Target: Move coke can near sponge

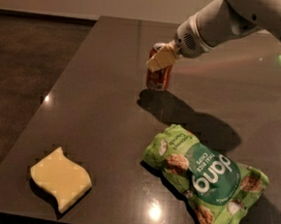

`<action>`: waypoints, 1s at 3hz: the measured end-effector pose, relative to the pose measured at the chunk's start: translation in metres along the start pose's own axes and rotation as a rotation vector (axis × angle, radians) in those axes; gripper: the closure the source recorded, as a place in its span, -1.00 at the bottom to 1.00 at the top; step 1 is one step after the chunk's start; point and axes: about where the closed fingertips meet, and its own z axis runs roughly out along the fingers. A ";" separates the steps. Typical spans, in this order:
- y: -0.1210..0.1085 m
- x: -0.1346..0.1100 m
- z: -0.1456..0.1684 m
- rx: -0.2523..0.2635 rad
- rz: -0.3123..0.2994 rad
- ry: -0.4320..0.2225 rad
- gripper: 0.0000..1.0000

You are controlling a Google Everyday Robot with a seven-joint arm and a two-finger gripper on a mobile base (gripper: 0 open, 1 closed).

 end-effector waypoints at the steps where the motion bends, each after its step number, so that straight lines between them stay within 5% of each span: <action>1: 0.035 0.002 0.000 -0.079 -0.085 0.005 1.00; 3: 0.105 -0.007 -0.005 -0.221 -0.249 -0.018 1.00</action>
Offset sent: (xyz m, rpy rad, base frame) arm -0.0906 0.0640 0.0041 0.0055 -0.0011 0.3694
